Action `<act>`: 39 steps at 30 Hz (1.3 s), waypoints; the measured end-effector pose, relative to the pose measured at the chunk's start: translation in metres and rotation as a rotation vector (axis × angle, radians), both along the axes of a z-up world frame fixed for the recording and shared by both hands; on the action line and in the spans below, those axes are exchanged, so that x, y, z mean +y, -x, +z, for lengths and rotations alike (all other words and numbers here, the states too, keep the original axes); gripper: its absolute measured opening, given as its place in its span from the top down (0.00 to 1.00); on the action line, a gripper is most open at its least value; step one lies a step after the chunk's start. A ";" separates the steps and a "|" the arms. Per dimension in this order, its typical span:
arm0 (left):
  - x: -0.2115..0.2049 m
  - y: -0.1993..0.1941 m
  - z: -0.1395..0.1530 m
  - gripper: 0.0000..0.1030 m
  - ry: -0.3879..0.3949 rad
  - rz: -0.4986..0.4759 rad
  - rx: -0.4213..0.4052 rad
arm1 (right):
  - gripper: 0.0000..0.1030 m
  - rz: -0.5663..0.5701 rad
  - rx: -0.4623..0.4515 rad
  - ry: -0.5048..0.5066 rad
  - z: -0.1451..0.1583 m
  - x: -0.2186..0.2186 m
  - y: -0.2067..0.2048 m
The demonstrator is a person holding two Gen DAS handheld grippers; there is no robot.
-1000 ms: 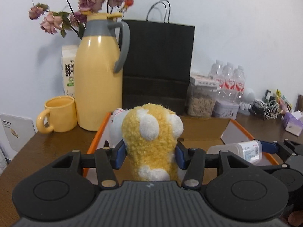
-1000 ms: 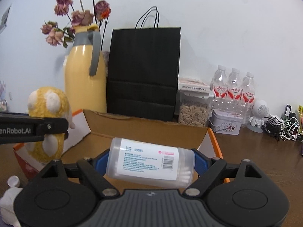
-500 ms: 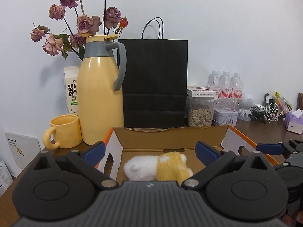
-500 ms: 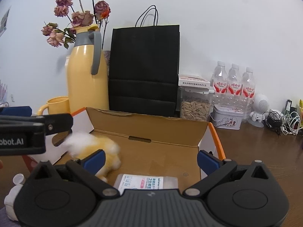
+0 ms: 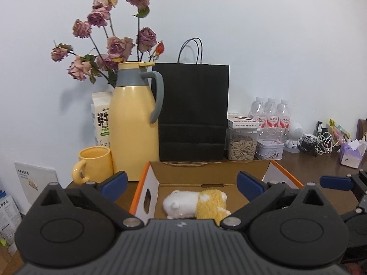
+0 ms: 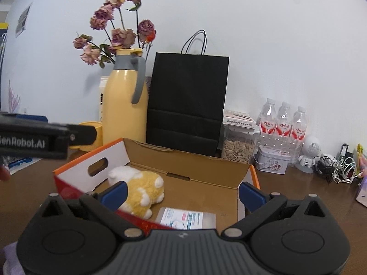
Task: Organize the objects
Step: 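Return both tools to the table while the right gripper grasps the black USB cable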
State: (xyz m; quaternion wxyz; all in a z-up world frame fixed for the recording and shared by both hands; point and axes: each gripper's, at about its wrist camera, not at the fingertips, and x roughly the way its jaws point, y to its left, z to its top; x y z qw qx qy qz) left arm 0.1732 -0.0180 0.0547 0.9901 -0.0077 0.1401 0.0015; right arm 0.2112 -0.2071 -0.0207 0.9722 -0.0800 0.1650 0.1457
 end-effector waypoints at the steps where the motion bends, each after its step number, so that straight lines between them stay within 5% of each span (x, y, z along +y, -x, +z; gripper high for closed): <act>1: 0.002 0.006 0.002 0.00 0.009 0.000 0.003 | 0.00 0.003 -0.001 0.003 0.002 -0.001 0.007; 17: 0.031 0.116 -0.002 0.00 -0.004 -0.034 0.060 | 0.00 0.054 0.058 0.069 -0.005 -0.019 0.113; 29: 0.051 0.159 -0.046 0.00 0.028 0.001 0.169 | 0.00 0.095 0.191 0.079 -0.048 -0.019 0.164; 34: 0.054 0.164 -0.063 0.00 0.047 0.006 0.218 | 0.16 0.104 0.234 0.023 -0.061 -0.022 0.173; 39: 0.058 0.169 -0.072 0.00 0.068 0.013 0.236 | 0.48 0.168 0.241 0.020 -0.063 -0.014 0.181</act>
